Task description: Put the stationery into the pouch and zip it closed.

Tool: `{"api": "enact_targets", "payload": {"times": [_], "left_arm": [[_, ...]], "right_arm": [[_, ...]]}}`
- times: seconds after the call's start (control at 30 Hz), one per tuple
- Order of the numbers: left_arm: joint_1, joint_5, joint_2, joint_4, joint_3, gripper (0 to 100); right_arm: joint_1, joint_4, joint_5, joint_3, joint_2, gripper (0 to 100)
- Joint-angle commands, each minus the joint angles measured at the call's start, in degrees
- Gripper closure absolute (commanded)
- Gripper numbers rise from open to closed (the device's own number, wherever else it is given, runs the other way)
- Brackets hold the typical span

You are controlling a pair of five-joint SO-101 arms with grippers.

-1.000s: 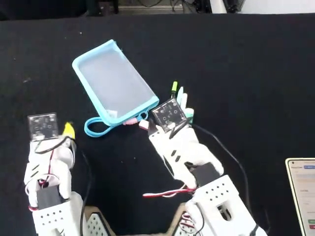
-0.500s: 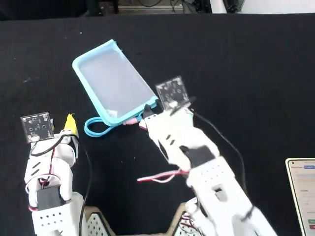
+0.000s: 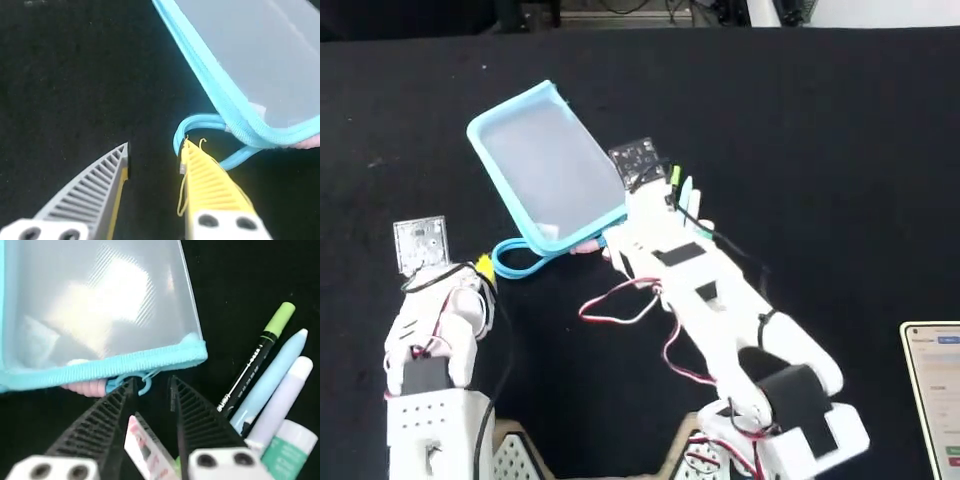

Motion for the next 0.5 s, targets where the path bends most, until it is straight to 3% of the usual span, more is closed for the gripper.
{"api": "enact_targets", "payload": {"times": [0.0, 0.3, 0.47], "left_arm": [[0.7, -0.9, 14.2, -6.7, -5.3, 83], [0.7, -0.4, 41.6, -8.4, -17.2, 83], [0.7, -0.4, 46.8, -8.4, -20.1, 83]], "right_arm": [[1.9, -1.1, -0.5, -4.2, 0.3, 89.6], [1.8, -1.1, -0.6, -3.4, 0.8, 89.5], [1.8, -1.5, -6.6, -3.3, 0.9, 83.2]]}}
